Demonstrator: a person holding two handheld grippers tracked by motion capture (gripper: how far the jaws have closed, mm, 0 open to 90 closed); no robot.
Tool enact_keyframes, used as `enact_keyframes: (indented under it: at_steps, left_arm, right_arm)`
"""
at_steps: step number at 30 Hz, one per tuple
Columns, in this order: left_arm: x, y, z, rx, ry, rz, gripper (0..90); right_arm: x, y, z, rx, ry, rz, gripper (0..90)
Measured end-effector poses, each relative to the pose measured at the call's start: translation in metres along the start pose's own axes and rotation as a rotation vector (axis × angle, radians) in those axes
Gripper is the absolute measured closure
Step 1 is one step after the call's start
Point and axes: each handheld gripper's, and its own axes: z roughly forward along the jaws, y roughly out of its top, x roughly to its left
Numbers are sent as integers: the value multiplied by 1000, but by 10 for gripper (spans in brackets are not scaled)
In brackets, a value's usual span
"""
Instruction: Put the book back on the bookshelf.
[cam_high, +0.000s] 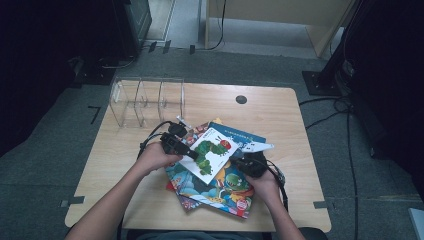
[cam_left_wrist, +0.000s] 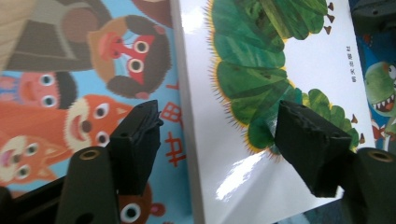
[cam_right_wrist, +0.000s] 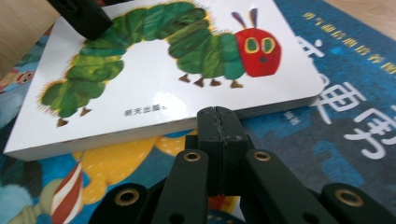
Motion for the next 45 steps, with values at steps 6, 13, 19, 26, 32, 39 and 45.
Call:
enact_keyframes:
  at_steps: [6,13,19,26,32,39,45]
  left_arm:
    - [-7,1,5,-3,-6,19,275]
    - [-14,4,6,14,44,-4,262]
    - [-8,2,-2,18,43,-70,370]
    - [-5,1,-21,-26,23,-115,452]
    - [-6,4,-38,-88,-31,-153,483]
    - [-17,13,-57,-96,-91,-164,593]
    - [-30,23,-50,0,-189,-153,664]
  right_arm:
    - [14,-2,1,20,50,-8,900]
    - [17,-2,3,8,41,-13,900]
    - [21,-2,8,-16,29,-17,900]
    - [22,-2,10,-23,39,-13,900]
    - [23,-1,11,-24,44,-20,900]
    - [22,0,12,-21,54,-24,900]
    - [22,3,14,-9,57,-32,900]
